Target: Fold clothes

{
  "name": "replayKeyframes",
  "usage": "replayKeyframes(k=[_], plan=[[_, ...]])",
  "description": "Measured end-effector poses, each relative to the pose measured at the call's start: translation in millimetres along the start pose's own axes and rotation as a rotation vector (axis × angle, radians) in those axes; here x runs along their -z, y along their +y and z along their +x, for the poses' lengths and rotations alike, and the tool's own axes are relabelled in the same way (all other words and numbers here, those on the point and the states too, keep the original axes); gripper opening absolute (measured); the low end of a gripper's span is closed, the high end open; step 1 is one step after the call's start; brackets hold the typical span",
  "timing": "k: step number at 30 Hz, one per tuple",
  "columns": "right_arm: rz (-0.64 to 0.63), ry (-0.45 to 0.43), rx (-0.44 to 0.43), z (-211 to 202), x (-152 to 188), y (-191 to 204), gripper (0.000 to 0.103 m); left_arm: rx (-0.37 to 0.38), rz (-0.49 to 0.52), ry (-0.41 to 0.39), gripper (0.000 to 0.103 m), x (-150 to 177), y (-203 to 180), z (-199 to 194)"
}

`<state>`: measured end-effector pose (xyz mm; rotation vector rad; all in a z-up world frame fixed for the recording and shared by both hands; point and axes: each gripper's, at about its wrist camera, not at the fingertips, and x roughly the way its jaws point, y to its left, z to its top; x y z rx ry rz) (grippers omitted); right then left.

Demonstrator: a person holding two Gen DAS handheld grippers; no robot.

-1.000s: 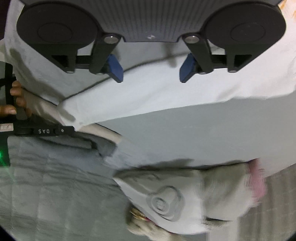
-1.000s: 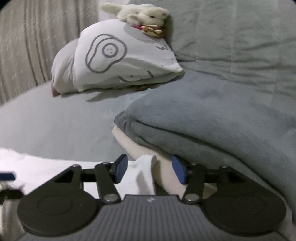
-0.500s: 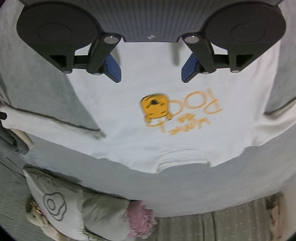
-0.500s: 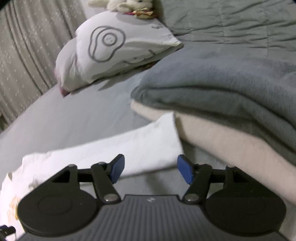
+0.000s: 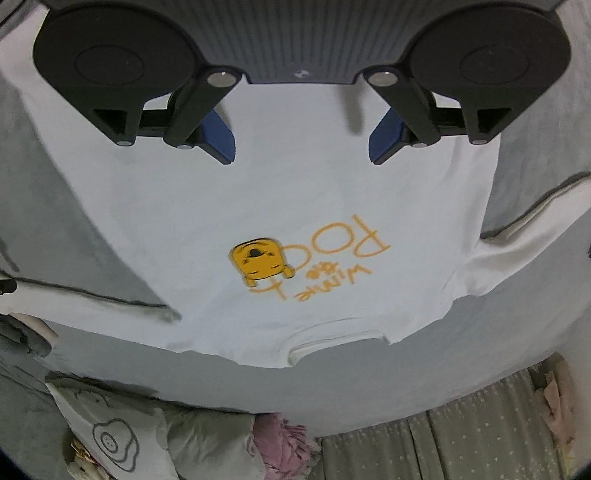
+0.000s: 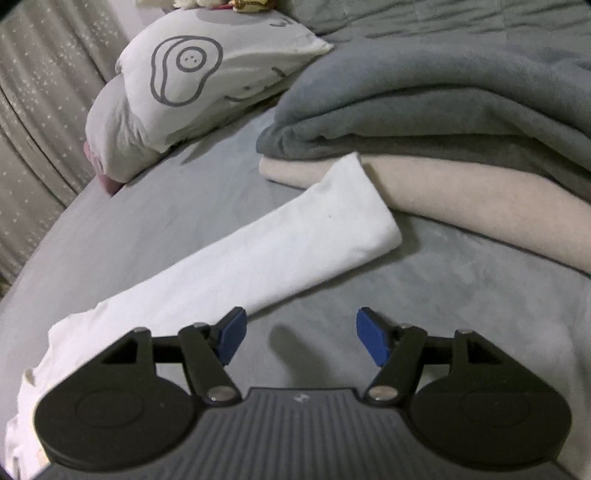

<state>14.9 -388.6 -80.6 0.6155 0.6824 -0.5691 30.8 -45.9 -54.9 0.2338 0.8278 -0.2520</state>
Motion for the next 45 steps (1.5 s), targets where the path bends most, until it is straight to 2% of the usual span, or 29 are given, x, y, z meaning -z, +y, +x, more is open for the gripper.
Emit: replayKeyframes(k=[3, 8, 11, 14, 16, 19, 22, 25, 26, 30, 34, 37, 45], plan=[[-0.084, -0.003, -0.021, -9.3, 10.2, 15.5, 0.07, -0.004, -0.066, -0.047, 0.093, 24.7, 17.8, -0.6], [-0.241, -0.017, -0.157, -55.1, 49.7, 42.3, 0.07, -0.033, -0.055, -0.045, 0.094, 44.2, 32.4, -24.8], [-0.338, -0.032, -0.244, -87.4, 80.0, 57.4, 0.07, -0.065, -0.087, -0.045, 0.094, 63.9, 45.2, -40.5], [-0.456, -0.017, -0.349, -117.7, 120.0, 74.7, 0.07, -0.027, -0.157, -0.015, 0.094, 87.0, 60.1, -54.6], [-0.54, 0.005, -0.4, -131.8, 147.3, 82.8, 0.07, -0.013, -0.166, -0.008, 0.095, 97.8, 64.4, -63.5], [-0.614, 0.077, -0.399, -138.6, 182.3, 84.3, 0.069, -0.016, -0.134, 0.004, 0.095, 114.6, 63.3, -81.4], [-0.635, 0.128, -0.364, -139.1, 202.3, 76.8, 0.069, -0.041, -0.161, 0.029, 0.095, 119.1, 63.0, -91.2], [-0.645, 0.096, -0.318, -152.0, 205.8, 70.6, 0.069, -0.066, -0.215, 0.038, 0.095, 122.9, 56.0, -112.6], [-0.618, 0.096, -0.314, -157.5, 203.4, 67.3, 0.072, -0.073, -0.235, 0.038, 0.097, 124.4, 52.5, -121.5], [-0.528, 0.08, -0.294, -186.1, 196.9, 51.9, 0.097, -0.105, -0.236, 0.019, 0.102, 129.1, 35.6, -149.1], [-0.558, 0.064, -0.243, -213.8, 196.3, 44.1, 0.102, -0.128, -0.254, 0.016, 0.102, 128.9, 21.2, -168.2], [-0.594, 0.042, -0.212, -232.6, 195.6, 43.0, 0.103, -0.134, -0.24, -0.015, 0.102, 125.8, 6.2, -184.5], [-0.686, -0.02, -0.22, -255.5, 202.6, 51.8, 0.103, -0.122, -0.228, -0.036, 0.102, 120.6, -7.4, -198.3]])
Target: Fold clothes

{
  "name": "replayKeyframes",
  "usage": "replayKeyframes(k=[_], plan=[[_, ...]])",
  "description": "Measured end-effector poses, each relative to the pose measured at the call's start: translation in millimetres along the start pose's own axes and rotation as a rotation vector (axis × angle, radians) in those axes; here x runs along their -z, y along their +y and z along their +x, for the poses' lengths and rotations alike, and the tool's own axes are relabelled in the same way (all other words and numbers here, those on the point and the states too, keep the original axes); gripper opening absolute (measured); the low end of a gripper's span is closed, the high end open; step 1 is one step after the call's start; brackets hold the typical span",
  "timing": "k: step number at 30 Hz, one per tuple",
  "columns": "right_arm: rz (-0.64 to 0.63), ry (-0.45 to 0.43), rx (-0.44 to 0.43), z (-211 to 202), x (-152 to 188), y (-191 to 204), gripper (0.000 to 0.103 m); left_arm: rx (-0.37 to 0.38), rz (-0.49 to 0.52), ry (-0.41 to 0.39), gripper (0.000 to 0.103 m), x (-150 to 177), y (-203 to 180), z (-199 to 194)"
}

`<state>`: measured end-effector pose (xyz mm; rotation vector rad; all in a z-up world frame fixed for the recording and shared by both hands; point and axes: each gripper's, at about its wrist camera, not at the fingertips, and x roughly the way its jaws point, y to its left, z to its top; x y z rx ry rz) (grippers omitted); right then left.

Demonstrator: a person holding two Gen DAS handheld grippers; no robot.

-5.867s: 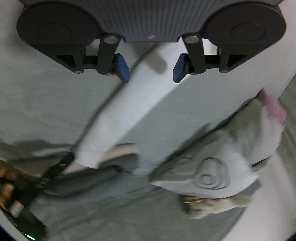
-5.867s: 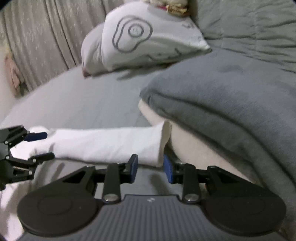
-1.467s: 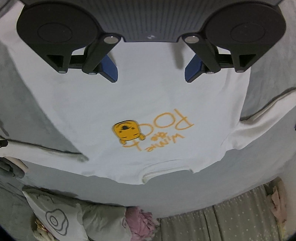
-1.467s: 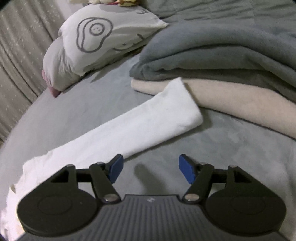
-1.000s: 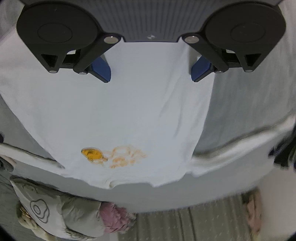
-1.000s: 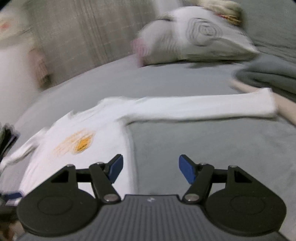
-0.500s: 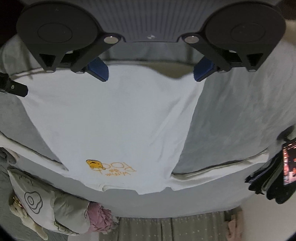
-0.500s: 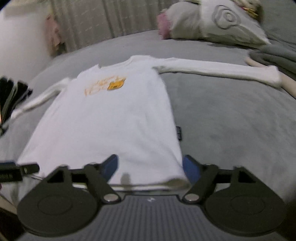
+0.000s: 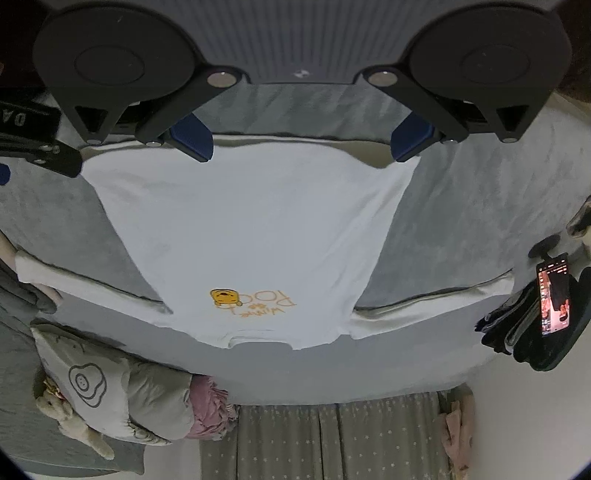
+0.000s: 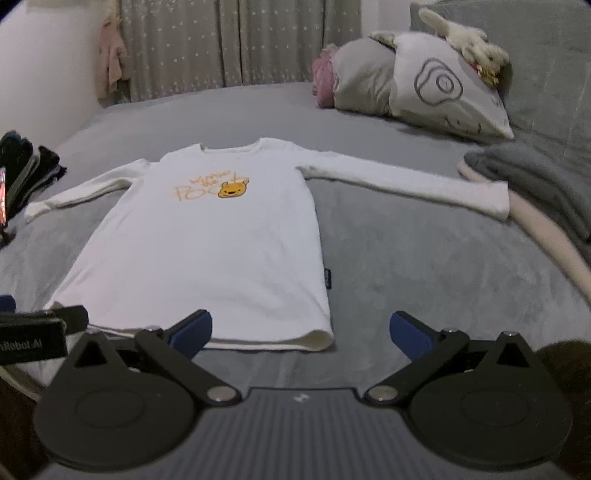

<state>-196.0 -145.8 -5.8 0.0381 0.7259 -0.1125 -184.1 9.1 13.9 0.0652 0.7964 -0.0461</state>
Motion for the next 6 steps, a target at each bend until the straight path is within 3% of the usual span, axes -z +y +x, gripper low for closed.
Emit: replayKeyframes(k=[6], plan=[[0.004, 0.0, -0.013, -1.9, 1.8, 0.1, 0.103, 0.004, -0.002, 0.005, 0.102, 0.1, -0.1, 2.2]])
